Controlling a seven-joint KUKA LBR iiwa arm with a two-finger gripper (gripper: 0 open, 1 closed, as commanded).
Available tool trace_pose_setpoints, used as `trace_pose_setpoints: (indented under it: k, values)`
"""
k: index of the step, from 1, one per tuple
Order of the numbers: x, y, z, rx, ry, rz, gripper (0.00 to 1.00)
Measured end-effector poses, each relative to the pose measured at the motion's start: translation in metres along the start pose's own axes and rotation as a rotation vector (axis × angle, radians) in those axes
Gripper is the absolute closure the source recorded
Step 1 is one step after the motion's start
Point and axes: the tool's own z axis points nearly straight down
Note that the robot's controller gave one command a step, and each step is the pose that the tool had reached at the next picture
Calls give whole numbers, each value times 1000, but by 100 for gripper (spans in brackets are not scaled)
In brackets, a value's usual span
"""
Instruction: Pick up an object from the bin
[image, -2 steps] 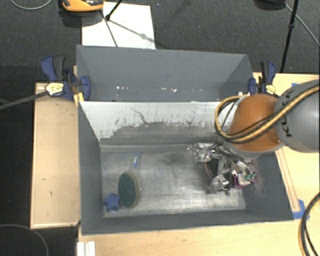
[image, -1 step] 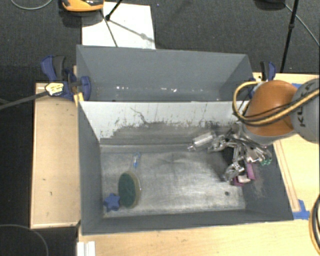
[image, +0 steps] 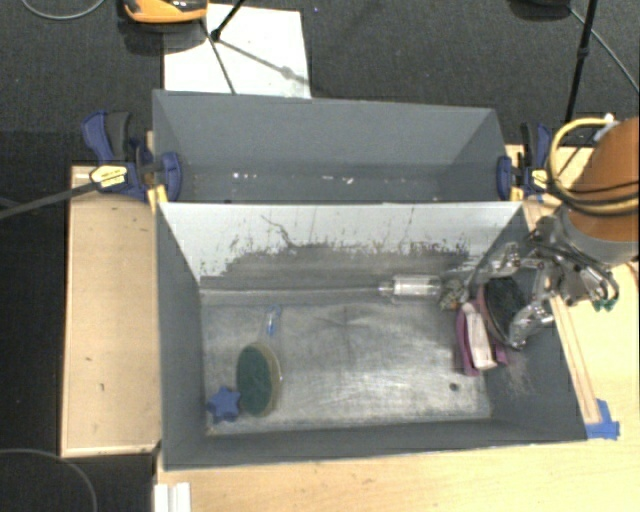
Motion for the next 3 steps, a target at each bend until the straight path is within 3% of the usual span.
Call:
trace_pose_setpoints:
  k: [1,2,3]
  values:
    - [-23,-1,87,-5,-3,-59,0]
    - [-24,-2,87,-4,-6,-56,100]
    - [-15,8,-60,-1,-1,-361,100]
